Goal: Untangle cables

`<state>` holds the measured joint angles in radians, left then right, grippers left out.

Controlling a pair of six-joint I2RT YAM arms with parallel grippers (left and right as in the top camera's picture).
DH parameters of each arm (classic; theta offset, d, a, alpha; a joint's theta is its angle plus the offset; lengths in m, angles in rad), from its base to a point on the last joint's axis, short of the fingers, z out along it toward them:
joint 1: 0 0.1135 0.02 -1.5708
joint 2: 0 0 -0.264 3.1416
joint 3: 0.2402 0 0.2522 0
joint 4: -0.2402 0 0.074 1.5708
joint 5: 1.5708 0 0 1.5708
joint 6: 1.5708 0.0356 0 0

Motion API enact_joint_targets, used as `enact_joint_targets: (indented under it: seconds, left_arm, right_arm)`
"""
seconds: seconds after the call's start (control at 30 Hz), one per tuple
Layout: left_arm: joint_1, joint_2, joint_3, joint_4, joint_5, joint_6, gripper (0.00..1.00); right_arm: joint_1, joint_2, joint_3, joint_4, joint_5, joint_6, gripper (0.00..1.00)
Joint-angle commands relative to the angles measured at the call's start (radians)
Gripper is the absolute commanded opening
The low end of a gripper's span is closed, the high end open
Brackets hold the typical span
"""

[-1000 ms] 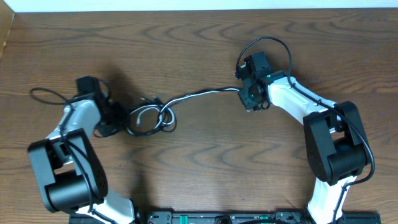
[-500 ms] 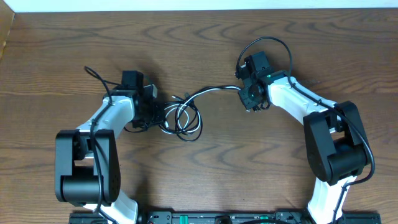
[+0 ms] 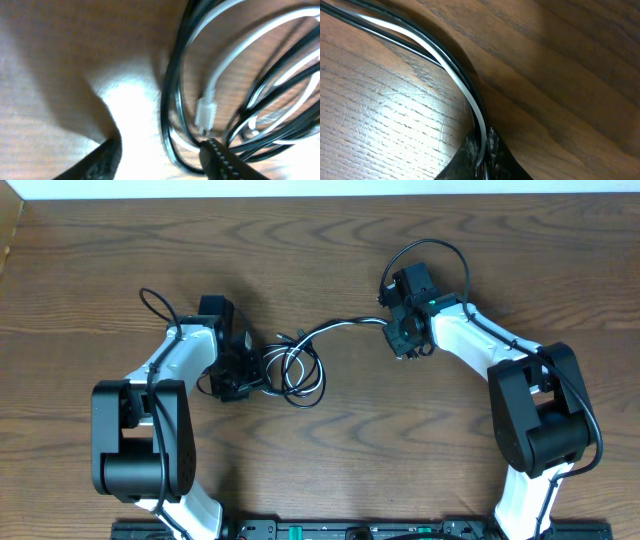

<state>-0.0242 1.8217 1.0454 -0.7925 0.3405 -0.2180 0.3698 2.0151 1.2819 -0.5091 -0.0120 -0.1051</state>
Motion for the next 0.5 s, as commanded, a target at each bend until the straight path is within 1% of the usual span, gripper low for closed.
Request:
enact_joint_targets:
  seconds: [0.0, 0.2, 0.3, 0.47]
  left_arm:
    - [-0.012, 0.018, 0.002, -0.028, -0.035, -0.067, 0.66]
    - [-0.061, 0.019, -0.002, -0.021, -0.039, -0.092, 0.67]
    - [-0.087, 0.019, -0.002, 0.008, -0.064, -0.143, 0.67]
    - [-0.108, 0.021, -0.003, 0.020, -0.150, -0.236, 0.65]
  right_arm:
    - [0.005, 0.060, -0.030, -0.010, -0.009, 0.014, 0.06]
    - [0.005, 0.060, -0.030, -0.010, -0.009, 0.014, 0.07]
    - [0.005, 0.060, -0.030, -0.011, -0.009, 0.014, 0.07]
    - [0.005, 0.060, -0.030, -0.014, -0.009, 0.014, 0.08]
